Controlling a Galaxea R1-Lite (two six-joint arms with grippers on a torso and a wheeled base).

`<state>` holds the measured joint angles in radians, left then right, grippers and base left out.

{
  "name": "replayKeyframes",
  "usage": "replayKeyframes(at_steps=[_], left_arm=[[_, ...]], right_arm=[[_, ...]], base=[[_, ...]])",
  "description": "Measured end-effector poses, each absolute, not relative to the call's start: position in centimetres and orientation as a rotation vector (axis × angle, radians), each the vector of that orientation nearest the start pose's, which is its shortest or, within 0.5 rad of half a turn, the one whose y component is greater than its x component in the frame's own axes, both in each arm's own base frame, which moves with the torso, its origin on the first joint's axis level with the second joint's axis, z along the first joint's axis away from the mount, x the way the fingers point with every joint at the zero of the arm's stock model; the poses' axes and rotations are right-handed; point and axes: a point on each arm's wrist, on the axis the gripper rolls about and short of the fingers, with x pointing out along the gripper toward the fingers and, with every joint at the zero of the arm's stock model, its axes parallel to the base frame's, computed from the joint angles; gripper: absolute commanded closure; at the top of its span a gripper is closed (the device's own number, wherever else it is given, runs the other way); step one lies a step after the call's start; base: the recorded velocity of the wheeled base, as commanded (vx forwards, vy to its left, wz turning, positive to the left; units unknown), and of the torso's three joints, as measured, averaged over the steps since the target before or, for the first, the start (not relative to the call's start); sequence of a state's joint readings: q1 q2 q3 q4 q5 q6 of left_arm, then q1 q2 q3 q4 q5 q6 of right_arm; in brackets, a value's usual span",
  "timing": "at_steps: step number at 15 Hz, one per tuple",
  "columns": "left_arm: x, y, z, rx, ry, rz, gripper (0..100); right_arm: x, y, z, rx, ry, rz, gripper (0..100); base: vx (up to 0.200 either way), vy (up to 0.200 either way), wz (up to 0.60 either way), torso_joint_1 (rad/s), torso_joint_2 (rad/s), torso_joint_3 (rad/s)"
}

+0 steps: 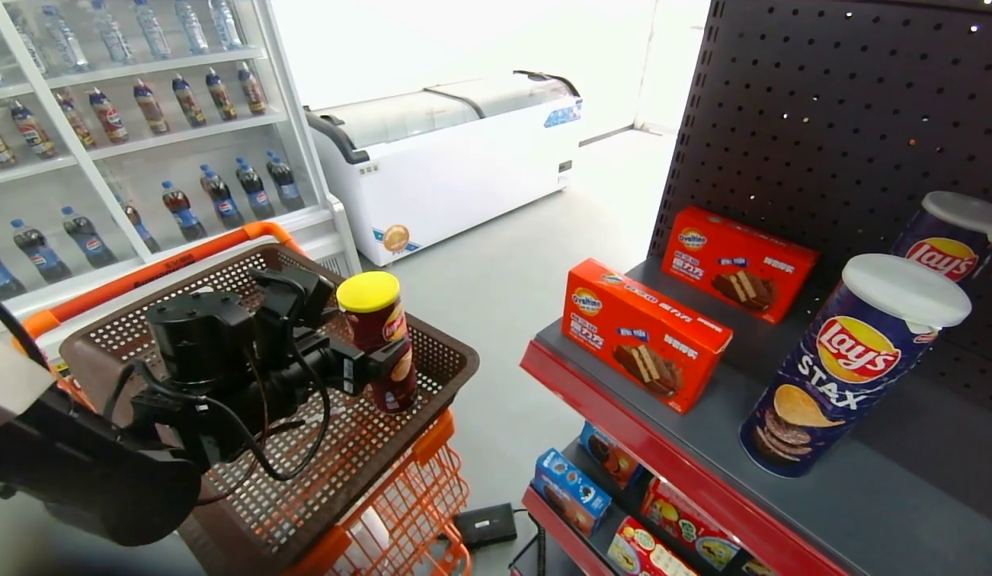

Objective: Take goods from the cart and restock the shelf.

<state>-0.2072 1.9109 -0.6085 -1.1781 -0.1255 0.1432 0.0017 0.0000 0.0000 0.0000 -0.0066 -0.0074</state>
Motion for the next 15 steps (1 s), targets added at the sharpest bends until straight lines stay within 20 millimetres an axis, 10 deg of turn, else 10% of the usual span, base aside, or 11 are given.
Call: replayKeyframes(at_steps=[15], left_arm=[[36.4,-7.9,8.1,0.147,0.127,-0.341,0]], right_arm=[[-2.3,0.0,7.5,-0.007,0.0,-0.005,0]], base=[[0.0,0.0,0.0,0.0,0.0,0.0]])
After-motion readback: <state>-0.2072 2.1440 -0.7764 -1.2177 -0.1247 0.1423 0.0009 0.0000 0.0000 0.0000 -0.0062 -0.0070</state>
